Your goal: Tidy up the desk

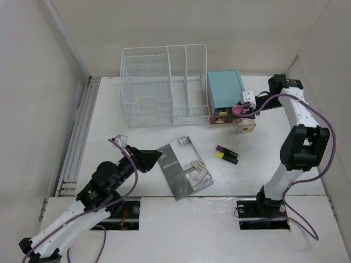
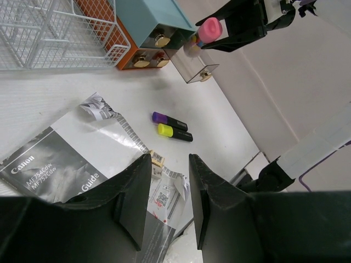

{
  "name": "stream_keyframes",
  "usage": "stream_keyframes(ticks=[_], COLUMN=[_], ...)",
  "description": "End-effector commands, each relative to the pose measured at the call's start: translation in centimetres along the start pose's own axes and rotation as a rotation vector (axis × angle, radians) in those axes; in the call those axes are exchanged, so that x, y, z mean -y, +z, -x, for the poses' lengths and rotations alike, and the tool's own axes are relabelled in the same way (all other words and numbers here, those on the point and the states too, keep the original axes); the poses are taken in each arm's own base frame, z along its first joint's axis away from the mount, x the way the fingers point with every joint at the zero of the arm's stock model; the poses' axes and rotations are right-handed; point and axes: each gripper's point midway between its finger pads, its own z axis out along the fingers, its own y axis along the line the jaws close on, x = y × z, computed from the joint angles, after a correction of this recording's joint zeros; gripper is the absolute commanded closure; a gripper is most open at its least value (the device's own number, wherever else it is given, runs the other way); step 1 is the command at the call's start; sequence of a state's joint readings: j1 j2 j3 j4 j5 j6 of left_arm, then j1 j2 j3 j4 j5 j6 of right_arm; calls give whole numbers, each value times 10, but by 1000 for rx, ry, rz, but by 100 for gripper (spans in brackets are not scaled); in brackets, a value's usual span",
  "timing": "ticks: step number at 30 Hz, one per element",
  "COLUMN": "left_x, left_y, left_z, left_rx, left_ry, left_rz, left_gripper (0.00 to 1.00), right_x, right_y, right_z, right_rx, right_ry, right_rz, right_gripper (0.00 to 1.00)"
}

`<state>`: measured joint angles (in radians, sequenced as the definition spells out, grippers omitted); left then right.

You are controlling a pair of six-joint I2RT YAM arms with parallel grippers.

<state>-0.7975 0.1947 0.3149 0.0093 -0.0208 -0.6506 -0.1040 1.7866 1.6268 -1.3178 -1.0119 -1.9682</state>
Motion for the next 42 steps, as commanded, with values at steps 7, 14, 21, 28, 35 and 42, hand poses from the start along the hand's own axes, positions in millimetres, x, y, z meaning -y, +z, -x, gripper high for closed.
stream_keyframes(ticks=[7, 14, 21, 28, 35, 42], left_x=[19, 19, 19, 21, 22, 22], left_y=[-3, -2, -2, -3, -3, -3], left_z=[22, 22, 22, 24, 26, 26], left_rx=[59, 59, 59, 66, 73, 73], left_ry=[12, 12, 12, 11, 10, 10], left_rz=[-52, -52, -52, -58, -64, -64], left_gripper=[70, 70, 70, 70, 70, 70], right_x=[10, 8, 4, 2, -16, -28], right_y=[-3, -10, -22, -29, -10, 1], right_z=[12, 38, 62, 80, 84, 69], right_rx=[62, 104, 134, 186, 207, 107], right_ry=[-296, -345, -352, -112, -27, 75], right_rz=[-47, -89, -124, -144, -77, 5], right_gripper=[59, 32, 31, 100, 100, 100])
